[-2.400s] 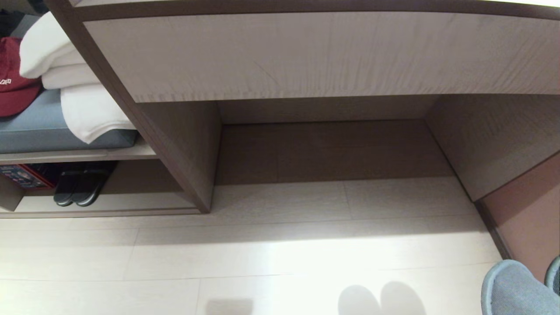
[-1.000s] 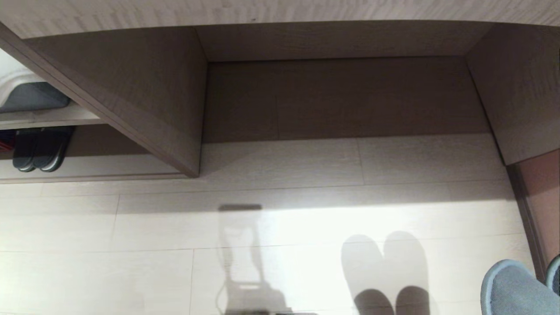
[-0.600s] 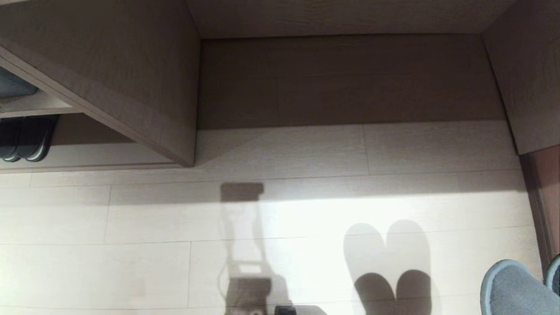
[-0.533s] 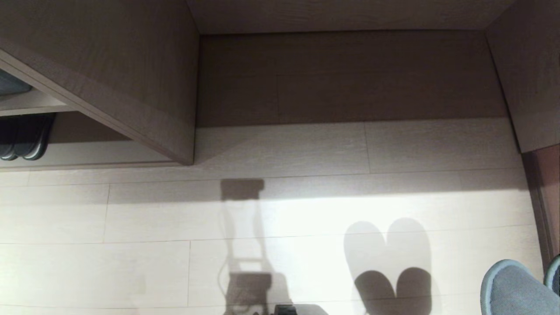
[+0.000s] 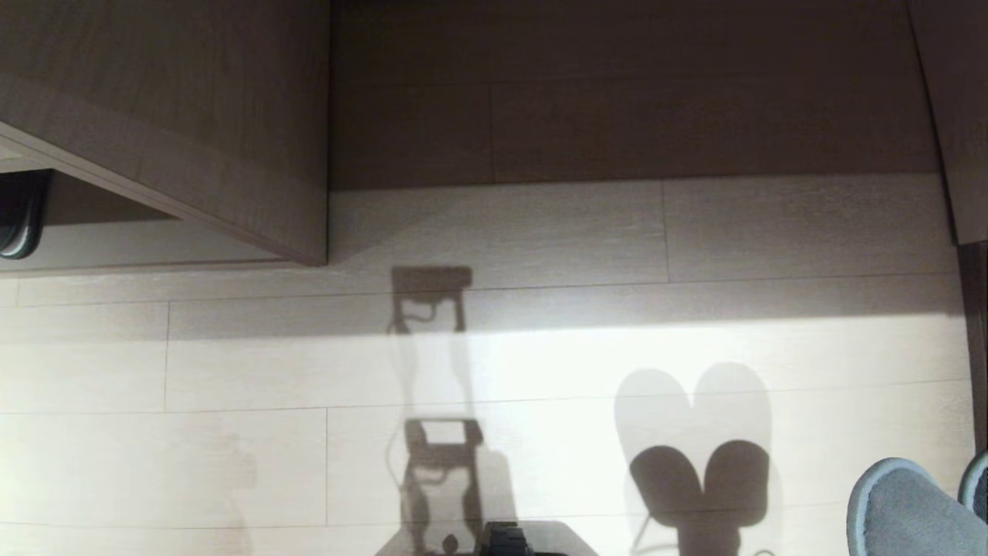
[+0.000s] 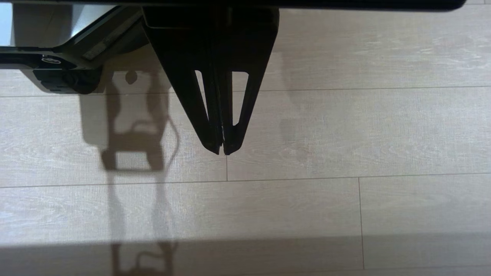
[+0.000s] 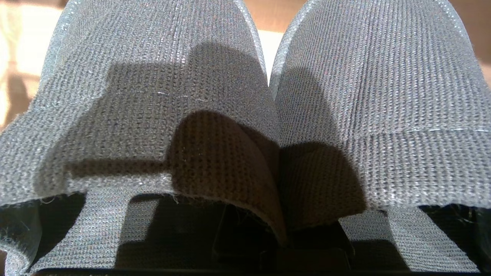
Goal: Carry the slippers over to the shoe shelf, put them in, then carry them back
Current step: Place the slippers on the floor
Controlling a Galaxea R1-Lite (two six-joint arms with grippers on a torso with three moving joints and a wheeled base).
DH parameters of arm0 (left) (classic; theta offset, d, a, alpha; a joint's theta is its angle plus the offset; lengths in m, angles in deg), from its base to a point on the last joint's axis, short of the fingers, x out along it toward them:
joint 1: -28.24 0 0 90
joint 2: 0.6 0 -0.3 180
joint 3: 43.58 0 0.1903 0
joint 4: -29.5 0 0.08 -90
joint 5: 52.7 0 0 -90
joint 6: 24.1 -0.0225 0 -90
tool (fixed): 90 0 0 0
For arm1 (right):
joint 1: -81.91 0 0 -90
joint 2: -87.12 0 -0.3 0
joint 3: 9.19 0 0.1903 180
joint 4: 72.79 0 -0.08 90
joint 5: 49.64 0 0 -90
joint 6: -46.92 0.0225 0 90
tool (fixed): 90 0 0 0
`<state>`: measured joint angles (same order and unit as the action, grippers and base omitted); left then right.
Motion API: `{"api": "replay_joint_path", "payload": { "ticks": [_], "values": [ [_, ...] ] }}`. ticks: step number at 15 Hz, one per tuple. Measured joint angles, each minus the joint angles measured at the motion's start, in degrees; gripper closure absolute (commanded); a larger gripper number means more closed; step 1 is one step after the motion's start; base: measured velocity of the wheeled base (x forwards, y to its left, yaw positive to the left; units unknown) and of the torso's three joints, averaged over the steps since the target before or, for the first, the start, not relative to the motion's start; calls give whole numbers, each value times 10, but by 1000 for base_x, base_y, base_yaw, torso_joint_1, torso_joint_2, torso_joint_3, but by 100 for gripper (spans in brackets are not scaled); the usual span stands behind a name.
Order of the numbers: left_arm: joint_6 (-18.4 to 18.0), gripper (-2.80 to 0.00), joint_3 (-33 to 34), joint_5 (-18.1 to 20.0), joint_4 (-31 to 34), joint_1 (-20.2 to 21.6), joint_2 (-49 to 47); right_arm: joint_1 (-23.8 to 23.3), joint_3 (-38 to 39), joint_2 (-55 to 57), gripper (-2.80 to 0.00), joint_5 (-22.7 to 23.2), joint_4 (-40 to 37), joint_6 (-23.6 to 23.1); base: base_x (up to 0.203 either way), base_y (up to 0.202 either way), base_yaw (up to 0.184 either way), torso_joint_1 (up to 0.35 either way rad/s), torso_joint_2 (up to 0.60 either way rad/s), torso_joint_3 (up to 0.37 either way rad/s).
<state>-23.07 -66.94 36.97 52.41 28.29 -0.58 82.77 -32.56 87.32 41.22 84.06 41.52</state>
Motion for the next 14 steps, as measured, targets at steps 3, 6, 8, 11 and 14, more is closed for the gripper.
{"api": "replay_joint_path", "payload": {
  "ticks": [3,6,8,11,14],
  "values": [
    [0,0,0,0,0,0,0,0,0,0,0,0,0,0,0,0,0,4,4,-203],
    [0,0,0,0,1,0,0,0,0,0,0,0,0,-1,0,0,0,2,3,-197],
    [0,0,0,0,0,0,0,0,0,0,0,0,0,0,0,0,0,4,-1,-194],
    [0,0,0,0,0,0,0,0,0,0,0,0,0,1,0,0,0,5,1,-196],
    [0,0,0,0,0,0,0,0,0,1,0,0,0,1,0,0,0,3,0,-197]
  ]
}}
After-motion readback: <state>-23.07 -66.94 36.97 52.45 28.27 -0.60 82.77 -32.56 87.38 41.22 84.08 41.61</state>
